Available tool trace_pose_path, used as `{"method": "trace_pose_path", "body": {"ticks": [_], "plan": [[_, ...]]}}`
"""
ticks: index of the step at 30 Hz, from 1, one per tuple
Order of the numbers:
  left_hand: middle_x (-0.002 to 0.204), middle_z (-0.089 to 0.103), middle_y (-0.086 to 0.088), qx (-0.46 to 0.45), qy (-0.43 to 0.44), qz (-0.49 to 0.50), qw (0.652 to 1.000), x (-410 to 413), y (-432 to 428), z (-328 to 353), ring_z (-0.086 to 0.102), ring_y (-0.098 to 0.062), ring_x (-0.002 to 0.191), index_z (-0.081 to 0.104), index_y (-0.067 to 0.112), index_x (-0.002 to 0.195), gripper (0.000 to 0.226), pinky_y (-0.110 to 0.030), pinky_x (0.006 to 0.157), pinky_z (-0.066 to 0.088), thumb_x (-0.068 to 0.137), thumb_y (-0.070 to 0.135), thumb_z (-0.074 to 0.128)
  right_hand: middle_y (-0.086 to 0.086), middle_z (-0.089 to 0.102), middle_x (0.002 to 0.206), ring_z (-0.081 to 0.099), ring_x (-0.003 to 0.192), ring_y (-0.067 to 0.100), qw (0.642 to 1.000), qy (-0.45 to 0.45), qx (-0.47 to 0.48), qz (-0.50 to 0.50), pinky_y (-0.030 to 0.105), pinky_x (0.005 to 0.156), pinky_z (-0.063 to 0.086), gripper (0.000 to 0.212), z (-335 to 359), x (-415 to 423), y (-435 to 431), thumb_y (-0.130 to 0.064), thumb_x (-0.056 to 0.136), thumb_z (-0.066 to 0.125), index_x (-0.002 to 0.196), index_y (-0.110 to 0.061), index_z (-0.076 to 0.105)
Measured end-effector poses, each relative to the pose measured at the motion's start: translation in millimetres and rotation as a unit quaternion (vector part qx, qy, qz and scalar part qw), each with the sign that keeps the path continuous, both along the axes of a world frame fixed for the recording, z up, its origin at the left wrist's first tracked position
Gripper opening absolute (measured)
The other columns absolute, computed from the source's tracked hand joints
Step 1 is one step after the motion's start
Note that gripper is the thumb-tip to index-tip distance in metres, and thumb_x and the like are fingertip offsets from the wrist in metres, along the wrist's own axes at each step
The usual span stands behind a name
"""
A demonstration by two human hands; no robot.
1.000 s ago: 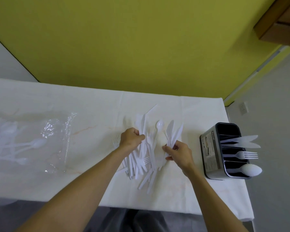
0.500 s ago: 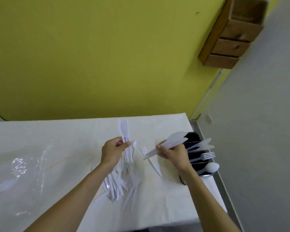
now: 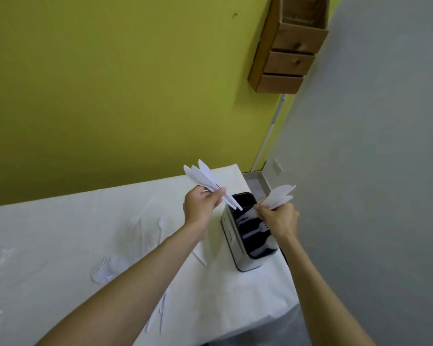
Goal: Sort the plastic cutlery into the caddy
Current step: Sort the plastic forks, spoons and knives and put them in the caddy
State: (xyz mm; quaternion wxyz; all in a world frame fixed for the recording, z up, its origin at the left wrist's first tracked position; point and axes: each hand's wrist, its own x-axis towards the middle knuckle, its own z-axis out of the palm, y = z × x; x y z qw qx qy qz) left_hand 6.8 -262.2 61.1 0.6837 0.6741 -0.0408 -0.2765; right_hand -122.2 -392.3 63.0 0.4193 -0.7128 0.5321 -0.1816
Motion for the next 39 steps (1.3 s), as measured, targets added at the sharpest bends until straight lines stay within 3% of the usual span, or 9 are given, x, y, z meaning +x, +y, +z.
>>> {"method": "trace_pose_path", "body": {"ticks": [7,13,17,21,24,28,30,34,39], "plan": [[0.083,0.074,-0.002,0.157,-0.177,-0.104,0.966,-21,-31,-16,0.068,-0.018,0.081,0.07,0.007,0.083,0.02,-0.029,0.072,0.051,0.08,0.027,0.075,0.009,0.068,0.068,0.062,0.06,0.016,0.995,0.057,-0.013,0.077,0.022,0.047,0.043,0.023,-1,2,-1,-0.026,0.08,0.073,0.075,-0.003,0.071],[0.091,0.072,-0.009,0.222,-0.251,-0.199,0.921,-25,-35,-28,0.066,-0.025,0.088,0.068,0.003,0.088,0.021,-0.038,0.079,0.054,0.082,0.023,0.073,0.004,0.069,0.068,0.066,0.067,0.022,0.994,0.032,-0.042,0.097,0.031,0.061,0.053,0.012,0,-3,5,-0.022,0.081,0.062,0.076,-0.011,0.064],[0.094,0.069,-0.001,0.204,-0.269,-0.21,0.918,-27,-30,-29,0.066,-0.02,0.091,0.065,0.004,0.088,0.01,-0.025,0.076,0.051,0.082,0.009,0.071,-0.003,0.068,0.089,0.07,0.079,0.018,0.996,-0.031,-0.038,0.08,0.037,0.076,0.06,0.026,0,-6,11,-0.028,0.086,0.06,0.11,-0.017,0.062],[0.106,0.067,0.005,0.117,-0.273,-0.241,0.924,-30,-16,-26,0.063,-0.006,0.097,0.061,0.012,0.126,0.049,0.0,0.077,0.044,0.082,-0.009,0.062,-0.006,0.064,0.09,0.064,0.084,0.014,0.991,-0.063,-0.098,0.069,0.025,0.071,0.054,0.023,-2,-10,16,-0.028,0.092,0.059,0.112,-0.015,0.062],[0.118,0.062,0.006,0.1,-0.293,-0.236,0.921,-28,-2,-31,0.057,-0.004,0.112,0.054,0.013,0.134,0.056,-0.007,0.088,0.046,0.084,-0.01,0.06,-0.007,0.061,0.099,0.056,0.098,0.013,0.981,-0.055,-0.171,0.079,0.018,0.069,0.04,0.019,-7,-12,21,-0.022,0.094,0.058,0.111,-0.015,0.062],[0.132,0.059,0.002,0.146,-0.286,-0.181,0.929,-14,30,-43,0.055,-0.011,0.121,0.053,0.014,0.135,0.047,-0.009,0.095,0.04,0.091,0.002,0.06,0.002,0.067,0.105,0.054,0.099,0.022,0.913,-0.079,-0.386,0.108,0.029,0.071,0.05,0.02,-15,-4,32,-0.001,0.087,0.064,0.106,-0.008,0.065],[0.133,0.059,0.003,0.186,-0.289,-0.154,0.926,-5,51,-53,0.054,-0.012,0.122,0.056,0.015,0.132,0.04,-0.012,0.099,0.036,0.092,0.01,0.06,0.003,0.068,0.106,0.054,0.1,0.023,0.89,-0.104,-0.42,0.146,0.025,0.082,0.045,0.022,-19,5,43,0.005,0.084,0.063,0.102,-0.007,0.067],[0.128,0.062,0.001,0.257,-0.27,-0.1,0.923,9,112,-82,0.054,-0.015,0.122,0.061,0.016,0.124,0.033,-0.016,0.1,0.035,0.092,0.011,0.06,-0.001,0.068,0.102,0.058,0.095,0.022,0.894,-0.072,-0.332,0.293,0.024,0.074,0.044,0.022,-45,38,86,-0.001,0.084,0.062,0.102,-0.012,0.069],[0.137,0.055,-0.002,0.328,-0.239,-0.109,0.908,11,188,-113,0.04,-0.021,0.135,0.06,0.017,0.126,0.035,-0.032,0.114,0.028,0.091,0.011,0.06,-0.004,0.067,0.115,0.053,0.112,0.02,0.847,0.07,-0.232,0.473,0.032,0.077,0.049,0.025,-87,90,135,-0.019,0.095,0.055,0.117,-0.019,0.066]]}}
